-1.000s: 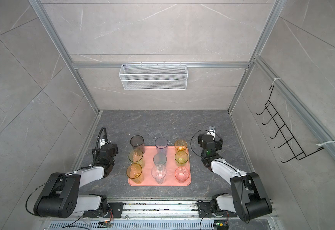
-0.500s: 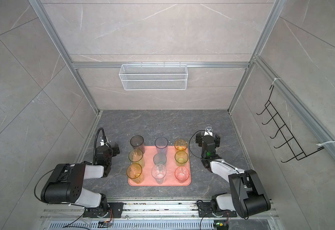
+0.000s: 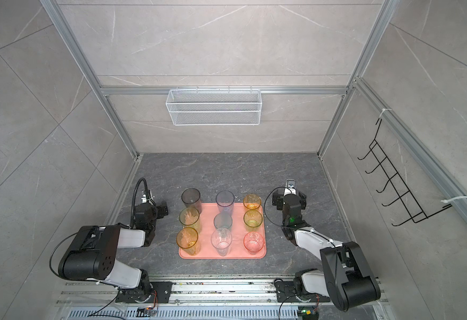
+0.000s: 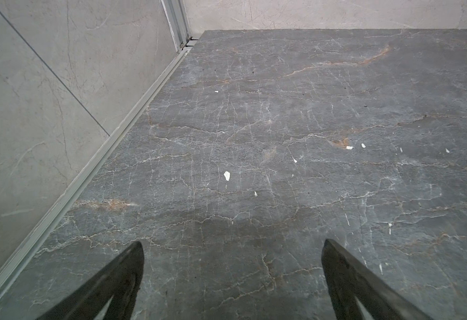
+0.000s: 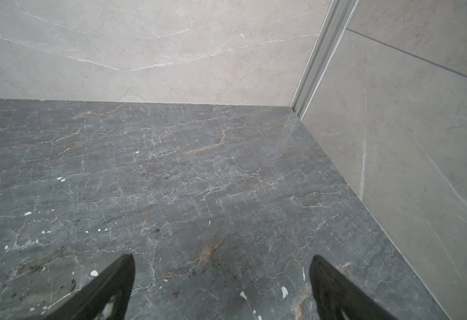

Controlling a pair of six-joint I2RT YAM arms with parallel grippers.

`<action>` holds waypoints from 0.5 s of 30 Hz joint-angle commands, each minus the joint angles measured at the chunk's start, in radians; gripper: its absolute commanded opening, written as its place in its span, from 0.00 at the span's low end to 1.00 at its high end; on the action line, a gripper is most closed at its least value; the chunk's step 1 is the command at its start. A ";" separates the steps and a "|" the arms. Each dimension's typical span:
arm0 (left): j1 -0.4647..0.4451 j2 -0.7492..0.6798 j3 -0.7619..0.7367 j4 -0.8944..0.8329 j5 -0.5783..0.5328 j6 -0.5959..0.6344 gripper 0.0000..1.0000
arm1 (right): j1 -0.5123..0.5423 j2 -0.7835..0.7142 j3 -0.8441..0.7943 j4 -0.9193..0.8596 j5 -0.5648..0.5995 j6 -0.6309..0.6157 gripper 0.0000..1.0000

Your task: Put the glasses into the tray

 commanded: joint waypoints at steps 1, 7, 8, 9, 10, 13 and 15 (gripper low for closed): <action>0.007 -0.006 0.017 0.057 0.007 0.012 1.00 | -0.004 0.054 -0.059 0.137 -0.019 -0.010 0.99; 0.007 -0.006 0.017 0.055 0.007 0.012 1.00 | -0.004 0.144 -0.093 0.271 -0.111 -0.035 0.99; 0.007 -0.006 0.017 0.056 0.007 0.012 1.00 | -0.006 0.143 -0.093 0.264 -0.116 -0.034 0.99; 0.007 -0.006 0.017 0.056 0.006 0.012 1.00 | -0.009 0.158 -0.098 0.294 -0.129 -0.038 0.99; 0.007 -0.006 0.017 0.055 0.006 0.011 1.00 | -0.014 0.171 -0.110 0.320 -0.155 -0.041 0.99; 0.007 -0.006 0.017 0.056 0.006 0.012 1.00 | -0.022 0.210 -0.103 0.341 -0.178 -0.043 0.99; 0.007 -0.006 0.017 0.056 0.006 0.012 1.00 | -0.042 0.211 -0.077 0.299 -0.204 -0.029 0.99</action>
